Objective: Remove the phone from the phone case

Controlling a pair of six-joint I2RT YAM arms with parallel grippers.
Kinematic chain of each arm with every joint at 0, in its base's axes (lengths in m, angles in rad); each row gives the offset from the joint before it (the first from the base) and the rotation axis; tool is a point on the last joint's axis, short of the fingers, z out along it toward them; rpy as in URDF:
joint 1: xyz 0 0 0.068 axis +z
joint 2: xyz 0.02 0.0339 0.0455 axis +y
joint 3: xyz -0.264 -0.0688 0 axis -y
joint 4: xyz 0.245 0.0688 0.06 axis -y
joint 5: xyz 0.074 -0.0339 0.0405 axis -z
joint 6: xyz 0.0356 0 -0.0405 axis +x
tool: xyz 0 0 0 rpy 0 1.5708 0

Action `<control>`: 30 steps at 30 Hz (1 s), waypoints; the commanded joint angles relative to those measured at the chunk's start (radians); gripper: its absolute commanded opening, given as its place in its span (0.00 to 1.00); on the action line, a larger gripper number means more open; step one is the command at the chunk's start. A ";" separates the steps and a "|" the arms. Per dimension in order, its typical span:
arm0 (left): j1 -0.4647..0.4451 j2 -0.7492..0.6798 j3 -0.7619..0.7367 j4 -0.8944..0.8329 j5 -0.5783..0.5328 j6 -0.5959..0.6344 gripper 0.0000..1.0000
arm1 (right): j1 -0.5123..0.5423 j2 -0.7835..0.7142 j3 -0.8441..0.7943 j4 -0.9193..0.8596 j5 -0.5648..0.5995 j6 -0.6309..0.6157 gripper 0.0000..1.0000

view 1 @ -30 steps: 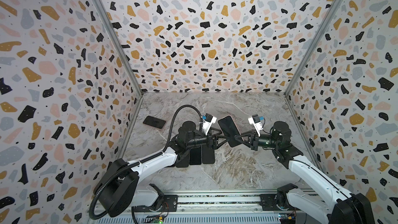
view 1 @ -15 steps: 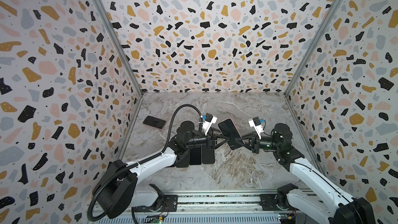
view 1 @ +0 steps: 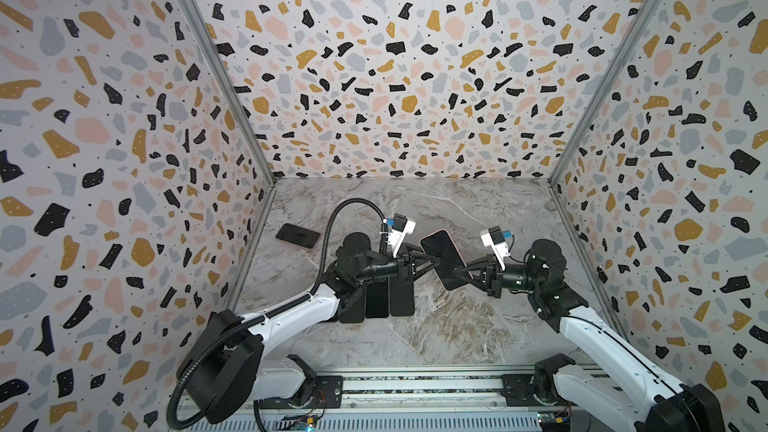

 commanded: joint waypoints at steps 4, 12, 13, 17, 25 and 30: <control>-0.004 0.001 0.018 0.171 0.057 -0.059 0.27 | 0.010 -0.007 -0.008 0.028 -0.003 -0.019 0.00; -0.004 -0.004 0.004 0.174 0.071 -0.068 0.14 | 0.012 0.010 -0.001 0.007 0.008 -0.048 0.00; -0.004 -0.005 0.003 0.175 0.072 -0.070 0.13 | 0.012 0.012 0.000 0.008 0.012 -0.048 0.00; -0.005 -0.016 -0.004 0.192 0.058 -0.100 0.02 | 0.012 0.006 -0.003 0.007 0.045 -0.046 0.07; -0.004 -0.040 0.011 0.210 -0.066 -0.216 0.00 | 0.012 -0.094 -0.070 0.056 0.154 0.004 0.73; -0.006 -0.040 -0.011 0.357 -0.184 -0.420 0.00 | 0.012 -0.247 -0.171 0.123 0.288 0.075 0.84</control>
